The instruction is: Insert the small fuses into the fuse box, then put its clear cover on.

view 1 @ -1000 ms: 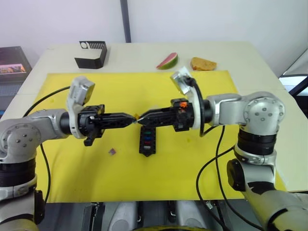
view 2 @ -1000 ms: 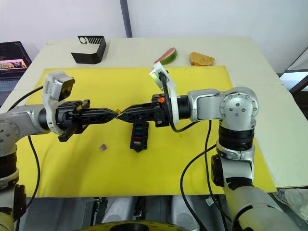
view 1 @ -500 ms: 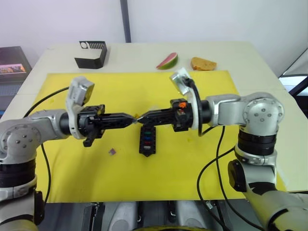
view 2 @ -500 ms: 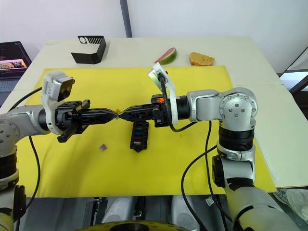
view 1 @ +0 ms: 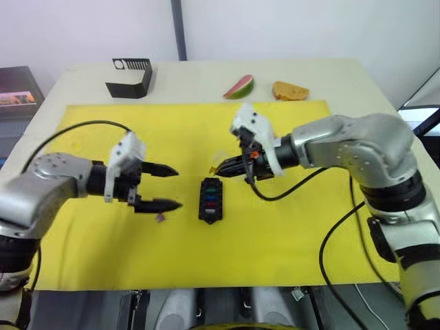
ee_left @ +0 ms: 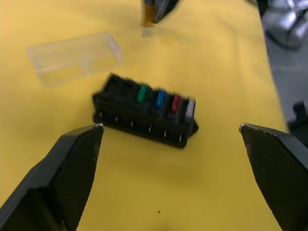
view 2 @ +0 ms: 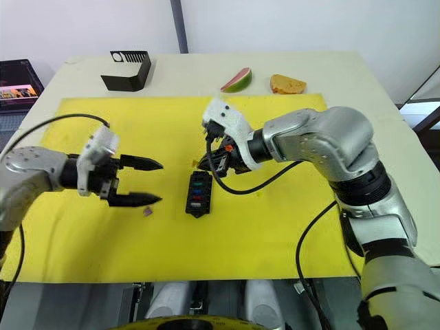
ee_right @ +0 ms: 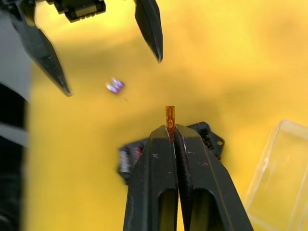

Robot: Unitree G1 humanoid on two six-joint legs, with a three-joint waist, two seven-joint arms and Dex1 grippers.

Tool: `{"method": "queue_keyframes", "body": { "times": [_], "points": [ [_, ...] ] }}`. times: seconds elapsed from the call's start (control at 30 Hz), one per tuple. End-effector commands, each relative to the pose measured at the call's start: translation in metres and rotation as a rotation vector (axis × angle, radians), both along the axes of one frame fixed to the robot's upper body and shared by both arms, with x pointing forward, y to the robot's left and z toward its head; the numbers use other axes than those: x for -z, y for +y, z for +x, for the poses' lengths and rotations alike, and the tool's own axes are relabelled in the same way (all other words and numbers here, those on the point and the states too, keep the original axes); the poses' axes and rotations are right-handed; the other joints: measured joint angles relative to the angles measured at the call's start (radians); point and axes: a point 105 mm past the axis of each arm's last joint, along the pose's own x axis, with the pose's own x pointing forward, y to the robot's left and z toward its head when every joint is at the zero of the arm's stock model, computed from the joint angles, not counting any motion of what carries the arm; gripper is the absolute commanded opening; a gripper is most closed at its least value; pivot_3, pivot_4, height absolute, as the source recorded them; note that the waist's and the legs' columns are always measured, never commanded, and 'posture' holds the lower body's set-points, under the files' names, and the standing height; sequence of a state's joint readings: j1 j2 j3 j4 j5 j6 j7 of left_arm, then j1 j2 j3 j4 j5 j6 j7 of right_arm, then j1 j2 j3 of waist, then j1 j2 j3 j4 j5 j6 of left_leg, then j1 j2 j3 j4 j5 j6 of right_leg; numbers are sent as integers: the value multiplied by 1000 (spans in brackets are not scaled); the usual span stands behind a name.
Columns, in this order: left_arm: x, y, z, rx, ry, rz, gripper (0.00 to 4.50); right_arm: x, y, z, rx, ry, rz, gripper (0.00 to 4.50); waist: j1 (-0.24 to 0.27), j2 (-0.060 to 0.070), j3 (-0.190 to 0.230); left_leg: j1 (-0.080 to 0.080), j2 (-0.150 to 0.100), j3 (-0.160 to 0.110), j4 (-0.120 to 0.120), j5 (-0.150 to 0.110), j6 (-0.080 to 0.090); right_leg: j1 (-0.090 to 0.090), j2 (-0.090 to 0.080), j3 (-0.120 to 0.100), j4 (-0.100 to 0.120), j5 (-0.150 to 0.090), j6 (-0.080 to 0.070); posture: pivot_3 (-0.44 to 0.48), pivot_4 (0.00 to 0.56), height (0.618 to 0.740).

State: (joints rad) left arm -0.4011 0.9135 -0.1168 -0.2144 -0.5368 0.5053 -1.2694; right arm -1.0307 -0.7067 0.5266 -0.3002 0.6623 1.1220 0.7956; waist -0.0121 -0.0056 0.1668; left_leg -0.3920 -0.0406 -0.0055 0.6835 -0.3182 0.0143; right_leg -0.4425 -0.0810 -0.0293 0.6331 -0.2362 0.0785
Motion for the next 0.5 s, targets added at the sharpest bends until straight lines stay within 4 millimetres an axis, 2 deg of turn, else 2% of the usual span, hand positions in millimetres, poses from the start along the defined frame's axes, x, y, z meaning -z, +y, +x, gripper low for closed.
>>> {"method": "queue_keyframes", "body": {
  "times": [0.03, 0.27, 0.5],
  "points": [
    [11, -5, 9, 39, -122, 56, 4465, 1, 4, 6, -86, -135, -105, 0, -1, 0, 0, 0, 0, 0, 0, 0, 0, 0, 0, 0, 0, 0, 0, 0, 150, 740],
    [21, -9, 13, 76, -167, 63, 4465, 4, 11, 11, -141, -138, -167, 0, -1, -1, 1, -1, 0, 0, 1, 0, 0, -1, 0, 0, 0, 0, 0, 0, 150, 740],
    [20, -13, 17, 64, -187, 47, 4465, 5, 13, 15, -138, -133, -178, 0, 0, -1, 0, -1, 0, -1, 1, 0, 0, 0, 0, 0, 0, 0, 0, 0, 150, 740]
  ]
}}
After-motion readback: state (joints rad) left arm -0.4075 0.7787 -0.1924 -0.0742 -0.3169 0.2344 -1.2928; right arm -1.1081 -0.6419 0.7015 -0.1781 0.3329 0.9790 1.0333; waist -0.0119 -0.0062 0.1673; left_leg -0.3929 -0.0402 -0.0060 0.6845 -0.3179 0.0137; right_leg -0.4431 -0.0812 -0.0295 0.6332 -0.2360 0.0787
